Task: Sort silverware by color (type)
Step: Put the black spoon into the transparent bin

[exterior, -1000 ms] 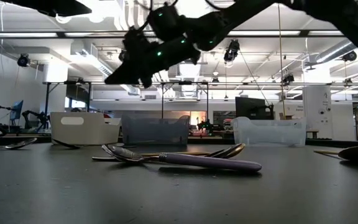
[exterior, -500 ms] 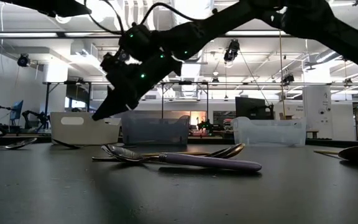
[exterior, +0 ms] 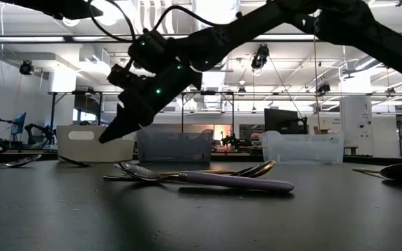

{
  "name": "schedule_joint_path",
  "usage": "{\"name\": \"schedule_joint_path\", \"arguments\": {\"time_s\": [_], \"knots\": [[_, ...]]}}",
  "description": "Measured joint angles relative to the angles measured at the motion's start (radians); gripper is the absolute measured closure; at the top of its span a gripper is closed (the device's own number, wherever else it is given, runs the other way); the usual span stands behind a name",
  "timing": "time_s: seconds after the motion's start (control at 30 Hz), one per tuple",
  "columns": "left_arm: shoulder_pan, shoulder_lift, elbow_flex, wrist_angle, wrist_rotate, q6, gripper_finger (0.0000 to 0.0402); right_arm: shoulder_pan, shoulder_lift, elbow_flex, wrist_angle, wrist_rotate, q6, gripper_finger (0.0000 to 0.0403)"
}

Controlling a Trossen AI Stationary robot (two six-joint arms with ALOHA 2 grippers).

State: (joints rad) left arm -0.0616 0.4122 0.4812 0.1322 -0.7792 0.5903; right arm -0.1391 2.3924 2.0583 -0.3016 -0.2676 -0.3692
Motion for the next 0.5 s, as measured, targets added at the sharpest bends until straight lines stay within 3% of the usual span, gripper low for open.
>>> {"name": "schedule_joint_path", "arguments": {"time_s": [0.5], "knots": [[0.000, 0.000, 0.000, 0.000, 0.000, 0.000, 0.0402, 0.004, 0.000, -0.037, 0.079, 0.044, -0.020, 0.0231]]}}
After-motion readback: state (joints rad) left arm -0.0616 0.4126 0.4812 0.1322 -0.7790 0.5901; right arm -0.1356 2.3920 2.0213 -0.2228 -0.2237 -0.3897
